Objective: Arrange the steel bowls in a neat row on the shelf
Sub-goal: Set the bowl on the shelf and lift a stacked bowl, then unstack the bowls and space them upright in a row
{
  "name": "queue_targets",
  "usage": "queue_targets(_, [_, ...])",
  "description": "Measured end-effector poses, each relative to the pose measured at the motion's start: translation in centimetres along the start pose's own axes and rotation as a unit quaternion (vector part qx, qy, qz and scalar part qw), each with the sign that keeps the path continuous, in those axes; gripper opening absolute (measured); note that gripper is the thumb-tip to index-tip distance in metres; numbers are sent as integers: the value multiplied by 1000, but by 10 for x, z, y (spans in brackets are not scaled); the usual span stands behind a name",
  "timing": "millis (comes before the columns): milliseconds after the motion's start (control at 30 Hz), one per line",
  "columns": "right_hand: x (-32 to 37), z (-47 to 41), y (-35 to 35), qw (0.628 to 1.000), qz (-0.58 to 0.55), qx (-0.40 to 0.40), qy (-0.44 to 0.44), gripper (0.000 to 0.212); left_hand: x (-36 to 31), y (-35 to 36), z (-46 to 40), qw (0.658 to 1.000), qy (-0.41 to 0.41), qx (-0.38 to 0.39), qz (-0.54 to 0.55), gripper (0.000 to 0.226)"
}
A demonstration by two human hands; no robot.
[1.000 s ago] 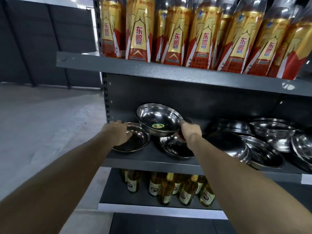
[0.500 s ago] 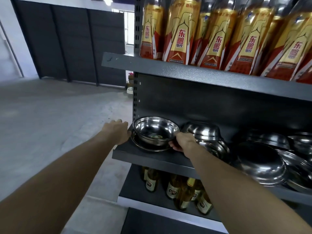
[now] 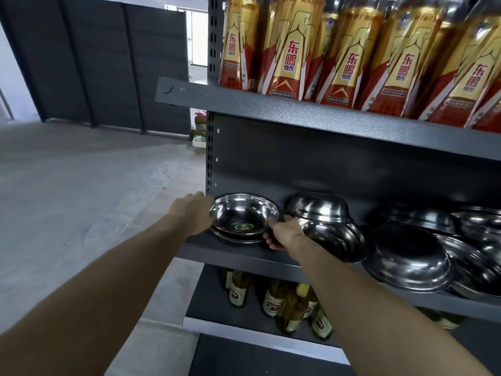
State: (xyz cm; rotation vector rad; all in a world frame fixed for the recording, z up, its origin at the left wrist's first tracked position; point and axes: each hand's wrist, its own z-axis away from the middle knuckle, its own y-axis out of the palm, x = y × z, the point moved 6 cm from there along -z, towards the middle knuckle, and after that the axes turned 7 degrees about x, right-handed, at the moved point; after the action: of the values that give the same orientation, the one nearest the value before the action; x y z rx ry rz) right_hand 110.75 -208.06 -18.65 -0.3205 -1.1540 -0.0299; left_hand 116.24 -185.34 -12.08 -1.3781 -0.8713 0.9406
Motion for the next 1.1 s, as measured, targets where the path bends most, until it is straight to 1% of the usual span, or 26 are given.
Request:
queue_targets(100, [-2, 2, -4, 999, 34, -9, 0, 29, -14, -6, -7, 999, 31, -22, -1, 36])
queue_targets(200, [-2, 5, -13, 999, 50, -16, -1, 36, -30, -9, -15, 999, 47, -22, 4, 40])
queue_targets(267, [0, 9, -25, 998, 51, -36, -5, 29, -42, -10, -21, 998, 58, -19, 4, 43])
queue_targets(433, [5, 23, -65, 993, 15, -119, -20, 29, -78, -10, -37, 995, 103, -7, 1, 43])
queue_targets(600, [8, 38, -109, 974, 34, -220, -47, 31, -117, -7, -57, 990, 138, 1, 14, 41])
queue_targets(700, [5, 46, -130, 967, 26, -249, -49, 33, -143, -4, -67, 987, 162, 6, 19, 43])
queue_targets(800, [0, 45, -146, 964, 31, -262, -39, 38, -162, 2, -75, 985, 170, 18, 31, 46])
queue_targets(900, [-4, 41, -159, 965, 36, -258, -36, 55, -176, 9, -82, 984, 170, 22, 40, 46])
queue_targets(1100, [-9, 18, -177, 980, 25, -198, -26, 85, -196, 20, -97, 987, 138, 51, 68, 53])
